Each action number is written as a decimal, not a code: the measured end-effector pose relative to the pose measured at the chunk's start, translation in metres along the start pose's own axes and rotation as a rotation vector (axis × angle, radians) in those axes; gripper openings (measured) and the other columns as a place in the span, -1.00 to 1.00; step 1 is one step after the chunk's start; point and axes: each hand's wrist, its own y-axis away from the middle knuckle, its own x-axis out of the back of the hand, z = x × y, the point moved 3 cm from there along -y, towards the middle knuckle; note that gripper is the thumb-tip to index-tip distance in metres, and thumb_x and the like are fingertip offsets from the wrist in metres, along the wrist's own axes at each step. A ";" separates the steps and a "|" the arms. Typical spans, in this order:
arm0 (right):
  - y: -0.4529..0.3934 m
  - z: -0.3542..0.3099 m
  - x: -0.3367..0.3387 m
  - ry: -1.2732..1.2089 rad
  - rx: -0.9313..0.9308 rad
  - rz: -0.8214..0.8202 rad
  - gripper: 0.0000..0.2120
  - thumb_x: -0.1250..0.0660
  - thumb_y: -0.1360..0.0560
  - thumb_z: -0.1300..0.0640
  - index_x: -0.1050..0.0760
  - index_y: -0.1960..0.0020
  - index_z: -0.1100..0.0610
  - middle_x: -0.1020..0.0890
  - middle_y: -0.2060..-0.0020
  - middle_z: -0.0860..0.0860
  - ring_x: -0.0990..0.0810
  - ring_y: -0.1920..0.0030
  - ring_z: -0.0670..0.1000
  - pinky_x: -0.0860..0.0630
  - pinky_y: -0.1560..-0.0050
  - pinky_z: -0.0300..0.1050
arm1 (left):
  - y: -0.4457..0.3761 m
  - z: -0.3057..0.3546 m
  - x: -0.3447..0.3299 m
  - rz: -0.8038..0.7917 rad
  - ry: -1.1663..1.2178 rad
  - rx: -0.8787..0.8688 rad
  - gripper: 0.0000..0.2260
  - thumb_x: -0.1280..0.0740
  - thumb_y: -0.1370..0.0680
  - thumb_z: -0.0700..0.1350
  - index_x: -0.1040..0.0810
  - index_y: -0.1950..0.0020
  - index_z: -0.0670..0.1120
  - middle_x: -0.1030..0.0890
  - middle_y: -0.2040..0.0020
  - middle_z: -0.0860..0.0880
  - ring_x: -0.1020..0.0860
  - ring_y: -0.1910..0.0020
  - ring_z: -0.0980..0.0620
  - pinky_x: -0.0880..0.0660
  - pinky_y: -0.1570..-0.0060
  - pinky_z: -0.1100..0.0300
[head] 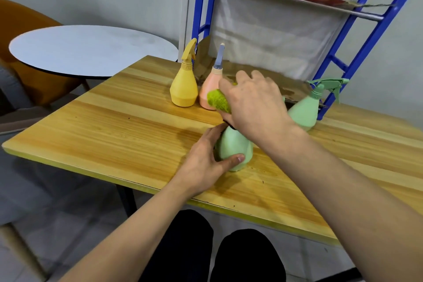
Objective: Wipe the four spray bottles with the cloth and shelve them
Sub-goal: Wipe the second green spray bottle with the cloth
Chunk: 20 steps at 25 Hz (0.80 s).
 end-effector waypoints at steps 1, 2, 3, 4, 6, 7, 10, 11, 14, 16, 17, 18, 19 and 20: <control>-0.003 -0.001 0.000 0.002 0.005 0.020 -0.63 -0.37 -0.52 -0.07 -0.47 -0.23 0.10 -0.58 0.01 0.14 -0.56 -0.01 0.20 -0.48 0.09 0.06 | -0.001 0.000 0.000 0.001 0.000 -0.009 -0.27 -0.51 -0.38 0.24 -0.36 -0.50 0.17 -0.53 -0.34 0.15 -0.51 -0.34 0.13 -0.50 -0.35 -0.03; -0.006 -0.002 0.001 -0.009 0.010 0.031 -0.65 -0.36 -0.53 -0.07 -0.48 -0.21 0.12 -0.59 0.02 0.13 -0.57 0.00 0.19 -0.45 0.14 0.03 | -0.002 0.000 0.001 0.001 0.002 -0.015 -0.26 -0.51 -0.38 0.24 -0.36 -0.51 0.16 -0.52 -0.34 0.15 -0.51 -0.34 0.13 -0.50 -0.35 -0.03; -0.008 -0.003 0.003 -0.029 0.013 0.036 -0.62 -0.34 -0.54 -0.12 -0.50 -0.20 0.13 -0.60 0.02 0.13 -0.59 0.01 0.18 -0.41 0.18 0.01 | -0.002 -0.001 0.001 -0.002 0.004 -0.016 -0.26 -0.51 -0.38 0.24 -0.36 -0.51 0.17 -0.52 -0.33 0.15 -0.51 -0.34 0.13 -0.50 -0.35 -0.03; -0.009 -0.003 0.005 -0.059 0.008 0.052 -0.58 -0.29 -0.56 -0.19 -0.51 -0.19 0.13 -0.62 0.03 0.11 -0.60 0.01 0.18 -0.35 0.20 -0.01 | -0.001 -0.001 0.002 -0.006 0.005 -0.014 -0.27 -0.51 -0.38 0.24 -0.36 -0.50 0.18 -0.52 -0.33 0.15 -0.52 -0.33 0.13 -0.50 -0.34 -0.04; -0.010 -0.001 0.005 -0.118 -0.041 0.077 -0.50 -0.16 -0.57 -0.31 -0.55 -0.13 0.10 -0.64 0.07 0.08 -0.63 0.04 0.18 -0.28 0.22 -0.03 | 0.001 0.002 0.002 -0.009 0.007 -0.006 -0.28 -0.52 -0.38 0.24 -0.36 -0.49 0.19 -0.52 -0.33 0.16 -0.52 -0.33 0.14 -0.51 -0.34 -0.04; -0.010 0.001 0.003 -0.164 -0.091 0.072 -0.47 -0.11 -0.57 -0.35 -0.56 -0.09 0.07 -0.65 0.09 0.08 -0.64 0.05 0.20 -0.29 0.22 -0.03 | 0.001 0.003 0.002 -0.012 0.002 -0.003 -0.28 -0.52 -0.39 0.23 -0.36 -0.50 0.18 -0.52 -0.33 0.16 -0.52 -0.33 0.15 -0.51 -0.34 -0.03; -0.013 0.021 0.009 -0.434 -0.323 0.068 -0.40 -0.05 -0.51 -0.47 -0.57 0.04 0.01 -0.63 0.17 0.09 -0.61 0.10 0.23 -0.33 0.21 -0.02 | 0.002 0.006 0.001 -0.030 -0.026 -0.010 -0.28 -0.52 -0.42 0.20 -0.32 -0.53 0.18 -0.49 -0.37 0.17 -0.50 -0.35 0.15 -0.50 -0.36 -0.02; -0.013 0.029 0.013 -0.479 -0.368 0.078 -0.41 -0.06 -0.50 -0.48 -0.55 0.04 0.00 -0.62 0.18 0.08 -0.59 0.11 0.21 -0.33 0.21 -0.02 | 0.002 0.005 0.001 -0.034 -0.030 -0.010 -0.27 -0.51 -0.42 0.21 -0.31 -0.53 0.20 -0.48 -0.38 0.17 -0.49 -0.36 0.14 -0.49 -0.36 -0.02; -0.003 0.045 0.017 -0.419 -0.293 0.122 -0.45 -0.10 -0.47 -0.49 -0.54 -0.06 -0.08 -0.64 0.11 0.03 -0.60 0.06 0.16 -0.42 0.18 -0.01 | 0.003 0.003 0.002 -0.044 -0.021 0.003 -0.27 -0.50 -0.44 0.21 -0.29 -0.55 0.18 -0.47 -0.38 0.18 -0.48 -0.37 0.14 -0.48 -0.38 -0.04; 0.011 0.050 0.011 -0.437 -0.253 0.130 -0.42 -0.11 -0.46 -0.51 -0.55 -0.12 -0.07 -0.66 0.07 0.02 -0.61 0.02 0.14 -0.52 0.11 0.03 | 0.003 0.003 0.002 -0.040 -0.026 0.003 -0.26 -0.50 -0.44 0.22 -0.29 -0.55 0.16 -0.47 -0.36 0.17 -0.48 -0.37 0.12 -0.49 -0.36 -0.05; 0.015 0.050 0.006 -0.475 -0.270 0.155 -0.42 -0.13 -0.46 -0.50 -0.56 -0.08 -0.04 -0.66 0.11 0.01 -0.62 0.05 0.15 -0.54 0.11 0.04 | 0.003 0.003 0.000 -0.038 -0.033 -0.004 -0.26 -0.49 -0.44 0.23 -0.29 -0.55 0.15 -0.48 -0.35 0.16 -0.48 -0.37 0.11 -0.49 -0.36 -0.05; 0.018 0.049 0.003 -0.537 -0.311 0.192 -0.44 -0.16 -0.46 -0.48 -0.57 0.02 -0.01 -0.64 0.21 0.00 -0.60 0.13 0.14 -0.53 0.14 0.04 | 0.003 0.003 -0.001 -0.035 -0.041 -0.012 -0.26 -0.49 -0.44 0.23 -0.29 -0.56 0.14 -0.48 -0.34 0.14 -0.49 -0.36 0.10 -0.49 -0.35 -0.05; 0.017 0.049 0.001 -0.622 -0.373 0.232 -0.47 -0.19 -0.47 -0.46 -0.54 0.16 0.02 -0.59 0.33 -0.03 -0.57 0.22 0.12 -0.50 0.19 0.01 | 0.003 0.004 -0.002 -0.028 -0.048 -0.019 -0.26 -0.49 -0.44 0.23 -0.30 -0.56 0.13 -0.49 -0.34 0.12 -0.49 -0.35 0.09 -0.49 -0.35 -0.06; 0.015 0.049 -0.001 -0.711 -0.446 0.272 -0.48 -0.22 -0.48 -0.43 -0.48 0.28 0.02 -0.51 0.45 -0.07 -0.52 0.31 0.09 -0.45 0.25 -0.03 | 0.004 0.004 -0.002 -0.019 -0.053 -0.022 -0.26 -0.49 -0.44 0.23 -0.30 -0.56 0.11 -0.49 -0.34 0.11 -0.49 -0.35 0.09 -0.48 -0.35 -0.05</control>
